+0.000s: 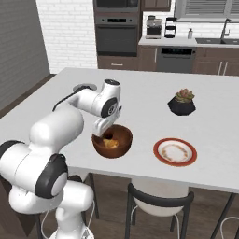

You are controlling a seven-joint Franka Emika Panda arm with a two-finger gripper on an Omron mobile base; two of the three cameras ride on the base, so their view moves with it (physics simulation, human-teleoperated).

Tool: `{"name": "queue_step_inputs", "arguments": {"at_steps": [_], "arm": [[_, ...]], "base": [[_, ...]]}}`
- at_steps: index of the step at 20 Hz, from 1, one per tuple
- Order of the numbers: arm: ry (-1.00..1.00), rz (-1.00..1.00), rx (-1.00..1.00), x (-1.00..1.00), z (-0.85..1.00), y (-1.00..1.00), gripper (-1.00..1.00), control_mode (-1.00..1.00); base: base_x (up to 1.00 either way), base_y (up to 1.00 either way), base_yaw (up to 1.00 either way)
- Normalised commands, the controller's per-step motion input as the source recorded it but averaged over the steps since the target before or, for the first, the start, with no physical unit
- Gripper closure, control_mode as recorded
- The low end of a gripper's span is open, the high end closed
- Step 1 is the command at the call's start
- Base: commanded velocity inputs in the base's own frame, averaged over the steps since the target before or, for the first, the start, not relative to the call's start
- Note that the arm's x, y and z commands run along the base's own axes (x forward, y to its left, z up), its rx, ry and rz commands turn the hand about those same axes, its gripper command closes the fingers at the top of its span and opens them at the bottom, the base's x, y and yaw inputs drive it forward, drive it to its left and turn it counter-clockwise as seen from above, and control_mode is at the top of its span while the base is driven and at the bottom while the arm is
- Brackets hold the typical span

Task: Pick the chicken drumstick and bell pepper from their plates and place them in the bowl. Then put the bowl in the fridge.

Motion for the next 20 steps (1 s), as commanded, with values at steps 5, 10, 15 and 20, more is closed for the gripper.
{"name": "queue_step_inputs", "arguments": {"at_steps": [5, 10, 15, 20], "arm": [[0.0, -0.77, 0.0, -0.32, 0.25, -0.11, -1.0, -1.0], [0.0, -0.77, 0.0, -0.29, 0.09, -0.12, -1.0, -1.0], [0.01, -0.79, 0.0, -0.17, 0.0, -0.1, -1.0, -1.0], [0.0, -0.61, 0.13, -0.29, 0.0, -0.13, -1.0, -1.0]], "base": [[0.0, 0.0, 0.0], [0.0, 0.0, 0.0], [0.0, 0.0, 0.0], [0.0, 0.0, 0.0]]}}
